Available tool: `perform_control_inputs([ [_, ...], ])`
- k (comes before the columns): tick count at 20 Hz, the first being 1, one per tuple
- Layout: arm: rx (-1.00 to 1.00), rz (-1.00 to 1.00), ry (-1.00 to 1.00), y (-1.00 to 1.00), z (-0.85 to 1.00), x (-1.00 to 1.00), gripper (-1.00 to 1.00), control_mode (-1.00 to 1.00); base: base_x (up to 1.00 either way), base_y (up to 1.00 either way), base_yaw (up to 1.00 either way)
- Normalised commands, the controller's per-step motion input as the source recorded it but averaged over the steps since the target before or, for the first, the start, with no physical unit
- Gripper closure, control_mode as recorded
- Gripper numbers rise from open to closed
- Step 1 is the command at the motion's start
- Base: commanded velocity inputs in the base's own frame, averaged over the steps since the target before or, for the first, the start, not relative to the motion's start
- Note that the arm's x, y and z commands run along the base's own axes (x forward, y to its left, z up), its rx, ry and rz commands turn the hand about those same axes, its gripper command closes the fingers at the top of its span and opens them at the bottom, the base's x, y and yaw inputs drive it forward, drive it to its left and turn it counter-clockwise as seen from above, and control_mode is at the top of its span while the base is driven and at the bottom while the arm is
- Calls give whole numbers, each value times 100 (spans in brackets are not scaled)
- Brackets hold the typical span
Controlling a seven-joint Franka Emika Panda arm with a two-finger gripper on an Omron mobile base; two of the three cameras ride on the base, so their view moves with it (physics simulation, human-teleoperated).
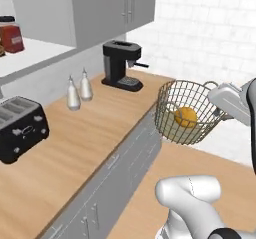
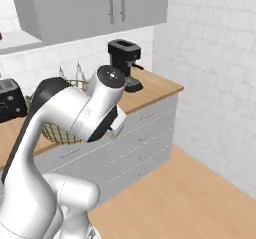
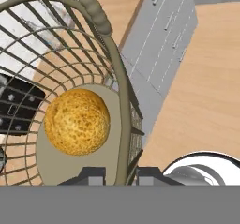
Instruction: Open the cabinet, pick up the bread from the cabinet and place it in the basket. Then move the basket to the dining counter.
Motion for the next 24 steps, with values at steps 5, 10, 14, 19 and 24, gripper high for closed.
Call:
perform_control_inputs([
  [5,0,0,0,0,0,0,100,100,0,1,-100],
  [10,0,0,0,0,0,0,100,100,0,0,-100],
  [14,0,0,0,0,0,0,100,100,0,0,-100],
  [19,0,0,0,0,0,0,100,100,0,0,-100],
  [24,0,0,0,0,0,0,100,100,0,0,-100],
])
